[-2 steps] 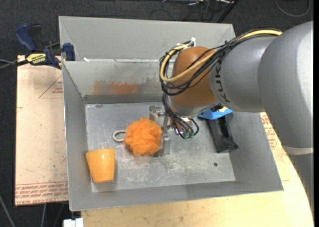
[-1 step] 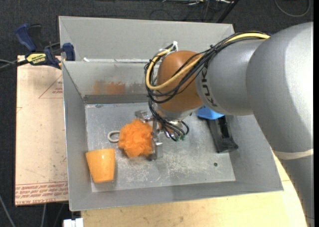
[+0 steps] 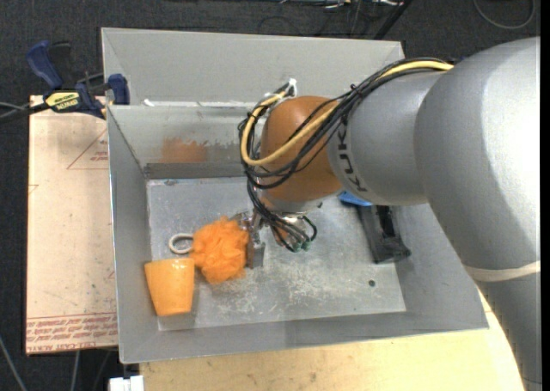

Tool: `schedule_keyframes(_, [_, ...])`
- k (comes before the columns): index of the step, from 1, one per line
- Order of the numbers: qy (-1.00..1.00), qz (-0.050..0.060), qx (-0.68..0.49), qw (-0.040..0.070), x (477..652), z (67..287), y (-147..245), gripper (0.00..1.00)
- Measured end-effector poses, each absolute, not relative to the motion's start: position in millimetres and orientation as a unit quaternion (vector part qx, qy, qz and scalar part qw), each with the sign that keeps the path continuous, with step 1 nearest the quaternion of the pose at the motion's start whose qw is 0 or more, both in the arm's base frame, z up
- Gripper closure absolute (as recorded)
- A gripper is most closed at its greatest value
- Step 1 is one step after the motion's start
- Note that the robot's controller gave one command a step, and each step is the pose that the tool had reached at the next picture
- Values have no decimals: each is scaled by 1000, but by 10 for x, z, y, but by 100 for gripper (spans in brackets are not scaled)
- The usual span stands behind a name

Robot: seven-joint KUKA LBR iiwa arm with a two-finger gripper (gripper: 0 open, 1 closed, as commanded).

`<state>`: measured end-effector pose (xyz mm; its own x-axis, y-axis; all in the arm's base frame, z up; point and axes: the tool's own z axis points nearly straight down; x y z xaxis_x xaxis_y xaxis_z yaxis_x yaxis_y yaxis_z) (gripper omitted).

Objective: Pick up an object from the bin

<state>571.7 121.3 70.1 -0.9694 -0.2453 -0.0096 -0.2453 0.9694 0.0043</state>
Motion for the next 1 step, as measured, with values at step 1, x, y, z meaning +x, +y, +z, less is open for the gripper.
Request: schedule_keyframes(1, [992,3,-123,4,5717,701,1212,100])
